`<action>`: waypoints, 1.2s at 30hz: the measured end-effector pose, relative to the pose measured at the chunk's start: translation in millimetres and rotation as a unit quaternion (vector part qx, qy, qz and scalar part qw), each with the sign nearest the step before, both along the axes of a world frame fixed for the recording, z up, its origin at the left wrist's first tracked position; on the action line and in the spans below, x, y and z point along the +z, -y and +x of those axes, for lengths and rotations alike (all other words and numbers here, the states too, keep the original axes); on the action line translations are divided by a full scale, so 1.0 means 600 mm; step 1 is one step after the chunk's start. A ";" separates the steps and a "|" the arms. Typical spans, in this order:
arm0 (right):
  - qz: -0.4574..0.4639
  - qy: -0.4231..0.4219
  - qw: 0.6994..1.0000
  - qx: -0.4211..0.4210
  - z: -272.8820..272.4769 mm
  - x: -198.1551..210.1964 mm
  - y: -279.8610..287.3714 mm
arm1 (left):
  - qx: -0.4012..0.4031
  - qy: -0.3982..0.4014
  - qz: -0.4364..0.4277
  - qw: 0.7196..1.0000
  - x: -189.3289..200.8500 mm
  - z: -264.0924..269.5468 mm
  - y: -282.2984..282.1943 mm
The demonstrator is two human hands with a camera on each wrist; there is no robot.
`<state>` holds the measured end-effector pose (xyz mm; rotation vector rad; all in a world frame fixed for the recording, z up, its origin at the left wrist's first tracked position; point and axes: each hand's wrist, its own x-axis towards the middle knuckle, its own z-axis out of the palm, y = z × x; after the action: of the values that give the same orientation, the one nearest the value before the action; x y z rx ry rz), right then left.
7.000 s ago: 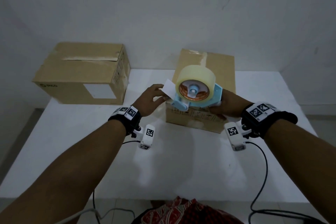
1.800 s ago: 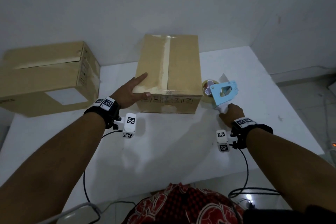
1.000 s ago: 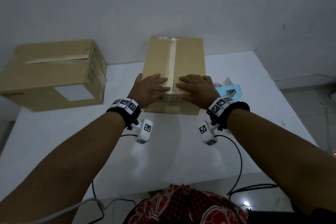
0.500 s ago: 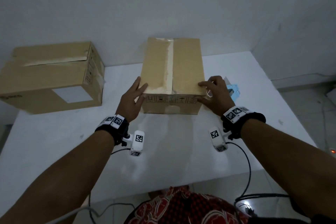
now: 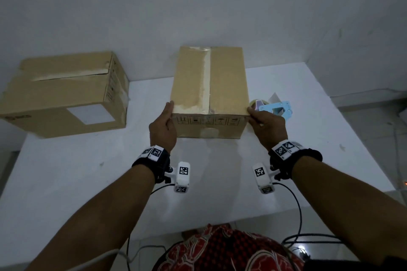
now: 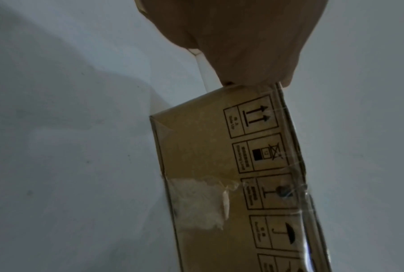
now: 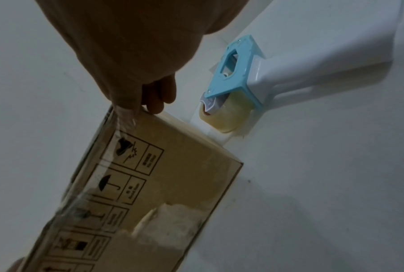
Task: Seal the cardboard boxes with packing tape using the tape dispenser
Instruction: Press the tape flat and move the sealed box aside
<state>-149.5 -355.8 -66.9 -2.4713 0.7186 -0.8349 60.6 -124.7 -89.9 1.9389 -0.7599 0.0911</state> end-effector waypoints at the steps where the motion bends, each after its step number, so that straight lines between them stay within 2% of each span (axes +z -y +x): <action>1: -0.009 -0.034 0.999 0.004 -0.002 0.006 0.001 | 0.023 -0.021 -0.016 0.999 0.000 0.000 -0.002; 4: -0.093 -0.077 0.992 0.028 -0.002 0.031 0.005 | 0.079 -0.093 -0.061 0.991 0.004 0.001 -0.011; 8: -0.170 -0.120 0.970 0.124 0.058 0.062 -0.036 | 0.102 -0.057 -0.026 0.993 0.014 0.001 -0.009; 11: -0.208 -0.193 0.940 0.192 0.107 0.067 -0.076 | 0.103 -0.061 -0.012 0.993 0.023 -0.005 -0.011; 15: -0.198 -0.231 0.932 0.197 0.114 0.046 -0.080 | 0.089 -0.063 0.011 0.994 0.035 -0.013 -0.016; 20: -0.220 -0.256 0.917 0.212 0.104 0.056 -0.065 | 0.109 -0.133 -0.015 0.985 0.069 -0.016 0.009; 23: -0.143 -0.273 0.944 0.120 0.080 0.055 -0.028 | 0.038 -0.195 0.049 0.979 0.073 0.006 0.033; 25: -0.113 -0.296 0.944 0.095 0.070 0.044 -0.016 | -0.022 -0.229 0.099 0.968 0.071 0.009 0.053; 27: -0.100 -0.296 0.943 0.110 0.073 0.037 -0.017 | -0.064 -0.243 0.124 0.960 0.068 0.005 0.066; 31: -0.056 -0.274 0.942 0.186 0.063 0.041 0.006 | -0.084 -0.213 0.159 0.960 0.050 0.015 0.062; 33: -0.078 -0.259 0.938 0.218 0.052 0.047 0.031 | -0.082 -0.198 0.166 0.962 0.039 0.028 0.060; 36: -0.101 -0.236 0.938 0.234 0.052 0.045 0.035 | -0.074 -0.195 0.161 0.965 0.060 0.021 0.058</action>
<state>-118.2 -377.0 -39.8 -2.8895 0.1596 -0.1392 73.2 -159.8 -54.2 2.1046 -0.6786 -0.5204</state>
